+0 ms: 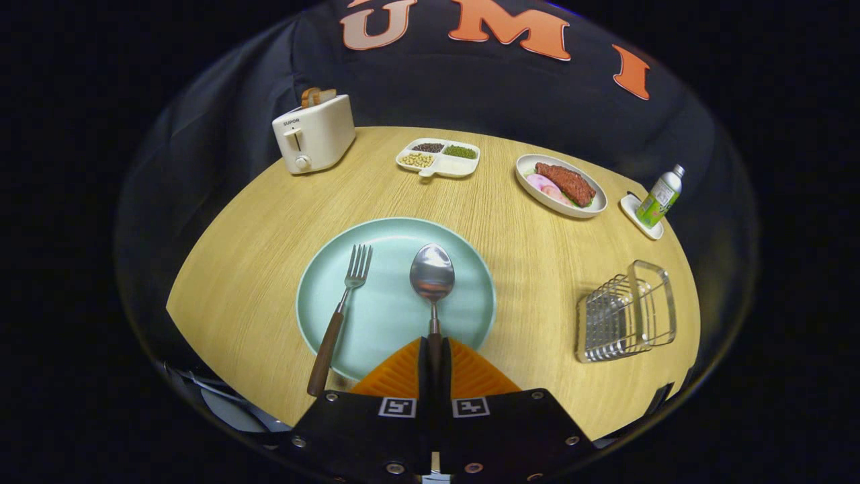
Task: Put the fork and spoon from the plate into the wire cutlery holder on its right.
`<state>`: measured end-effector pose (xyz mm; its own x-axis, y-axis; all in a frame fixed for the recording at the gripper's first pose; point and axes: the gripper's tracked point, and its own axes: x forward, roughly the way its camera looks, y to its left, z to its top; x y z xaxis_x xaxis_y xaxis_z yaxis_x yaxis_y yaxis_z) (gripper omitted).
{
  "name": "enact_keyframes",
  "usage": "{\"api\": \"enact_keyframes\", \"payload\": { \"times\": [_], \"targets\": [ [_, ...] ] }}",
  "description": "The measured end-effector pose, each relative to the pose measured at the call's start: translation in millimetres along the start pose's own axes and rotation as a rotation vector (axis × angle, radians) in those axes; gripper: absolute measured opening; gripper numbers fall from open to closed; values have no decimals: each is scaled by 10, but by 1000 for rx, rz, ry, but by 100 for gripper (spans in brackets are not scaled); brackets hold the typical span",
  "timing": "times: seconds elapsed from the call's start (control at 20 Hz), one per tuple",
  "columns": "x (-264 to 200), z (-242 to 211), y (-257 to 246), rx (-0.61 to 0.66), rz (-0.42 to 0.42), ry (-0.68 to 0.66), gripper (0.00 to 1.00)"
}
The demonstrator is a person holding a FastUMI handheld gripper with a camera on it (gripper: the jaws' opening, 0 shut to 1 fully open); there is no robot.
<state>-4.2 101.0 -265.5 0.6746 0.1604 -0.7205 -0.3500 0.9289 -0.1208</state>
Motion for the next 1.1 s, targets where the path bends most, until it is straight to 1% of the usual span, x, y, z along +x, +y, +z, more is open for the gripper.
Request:
{"api": "enact_keyframes", "payload": {
  "times": [0.05,0.25,0.45,0.65,0.7,0.9,1.1],
  "targets": [
    [-106,38,-80,-4,3,5,5],
    [-529,153,-454,53,11,40,5],
    [-896,113,-953,84,-16,118,5],
    [-1191,33,-1435,8,-79,199,5],
    [-1245,17,-1507,-6,-78,226,5],
    [-1285,-62,-1779,-23,-71,338,5],
    [-1124,-78,-1913,-54,-59,443,5]
  ]
}}
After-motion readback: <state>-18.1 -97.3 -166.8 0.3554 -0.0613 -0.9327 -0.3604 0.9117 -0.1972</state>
